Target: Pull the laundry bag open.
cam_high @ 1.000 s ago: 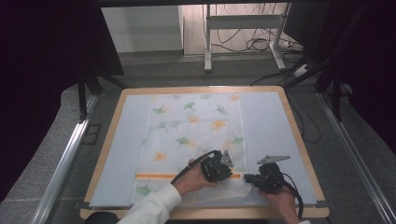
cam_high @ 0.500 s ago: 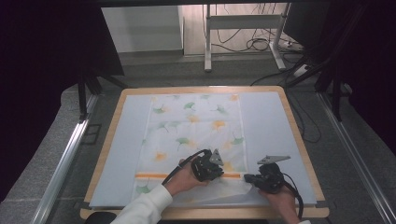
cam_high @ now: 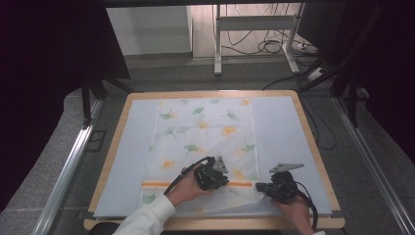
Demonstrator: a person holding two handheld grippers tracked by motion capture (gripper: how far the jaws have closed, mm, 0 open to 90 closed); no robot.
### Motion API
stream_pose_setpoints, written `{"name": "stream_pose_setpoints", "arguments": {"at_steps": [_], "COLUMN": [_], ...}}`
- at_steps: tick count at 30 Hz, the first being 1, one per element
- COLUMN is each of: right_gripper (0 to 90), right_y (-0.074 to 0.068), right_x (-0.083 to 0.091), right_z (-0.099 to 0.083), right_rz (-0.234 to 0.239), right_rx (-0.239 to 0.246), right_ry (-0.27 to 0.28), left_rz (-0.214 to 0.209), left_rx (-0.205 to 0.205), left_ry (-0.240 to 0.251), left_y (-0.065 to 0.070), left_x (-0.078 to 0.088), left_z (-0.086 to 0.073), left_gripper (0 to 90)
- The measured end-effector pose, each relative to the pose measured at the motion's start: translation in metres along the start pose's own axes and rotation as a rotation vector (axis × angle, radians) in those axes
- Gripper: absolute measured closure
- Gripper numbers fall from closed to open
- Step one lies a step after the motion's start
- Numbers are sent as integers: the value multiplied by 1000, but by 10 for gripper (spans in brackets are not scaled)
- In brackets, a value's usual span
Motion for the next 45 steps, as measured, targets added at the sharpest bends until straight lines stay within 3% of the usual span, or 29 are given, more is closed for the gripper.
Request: {"name": "stream_pose_setpoints", "arguments": {"at_steps": [7,12,26,30,45], "right_gripper": [896,896,896,896,896], "right_y": [0,-1,-1,-3,-2], "right_x": [0,0,0,0,0], "right_z": [0,0,0,0,0], "right_rz": [2,-2,0,-13,-8], "right_rx": [1,3,6,31,25], "right_ry": [0,0,1,-3,-2], "left_rz": [7,25,31,32,35], "left_rx": [16,6,26,35,62], "left_ry": [2,1,2,4,-11], "left_y": [-3,-3,-6,-8,-12], "left_x": [7,10,15,18,29], "left_z": [-7,-10,-15,-18,-28], "left_gripper": [853,853,853,853,853]}}
Point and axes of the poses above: each handheld gripper's, and its own axes: x roughly backward along the jaws, z roughly out of its top, y roughly to its right, the point moved 4 cm from there along -x, roughly forward along the jaws, and after that the axes turned 10 degrees about y, right-handed, at the moved point
